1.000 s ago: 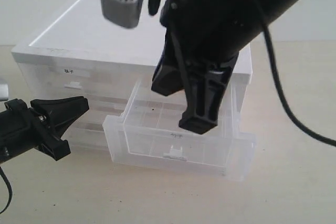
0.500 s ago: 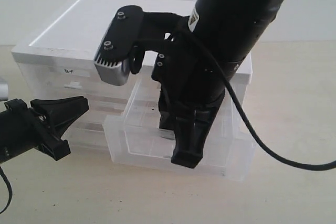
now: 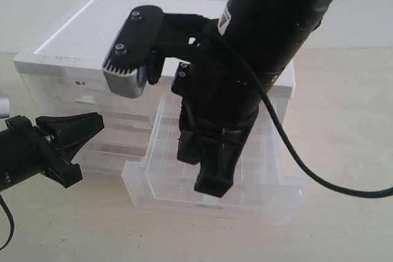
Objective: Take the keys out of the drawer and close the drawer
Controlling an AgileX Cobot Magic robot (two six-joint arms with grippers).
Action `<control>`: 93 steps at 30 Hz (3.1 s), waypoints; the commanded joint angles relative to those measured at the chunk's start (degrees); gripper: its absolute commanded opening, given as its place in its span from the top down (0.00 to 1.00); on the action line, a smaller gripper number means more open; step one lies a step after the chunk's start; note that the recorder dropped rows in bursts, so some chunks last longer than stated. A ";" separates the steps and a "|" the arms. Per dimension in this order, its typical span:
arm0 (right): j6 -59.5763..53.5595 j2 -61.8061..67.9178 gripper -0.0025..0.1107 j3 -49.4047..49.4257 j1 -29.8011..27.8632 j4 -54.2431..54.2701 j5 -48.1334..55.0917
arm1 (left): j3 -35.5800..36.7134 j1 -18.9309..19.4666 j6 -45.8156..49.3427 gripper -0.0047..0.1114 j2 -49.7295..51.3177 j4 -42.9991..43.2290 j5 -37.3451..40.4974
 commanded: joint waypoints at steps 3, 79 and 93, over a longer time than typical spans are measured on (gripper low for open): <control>14.70 -3.74 0.69 -0.24 0.07 -12.38 -5.23 | -0.53 -0.10 -0.52 0.92 0.19 -0.84 0.15; 64.57 0.18 0.48 9.09 8.42 -48.86 -8.43 | -0.53 -0.10 -1.85 0.92 0.19 0.00 0.15; 69.86 4.01 0.49 9.09 4.45 -52.28 -10.58 | -0.53 -0.10 -1.85 0.92 0.19 0.51 0.15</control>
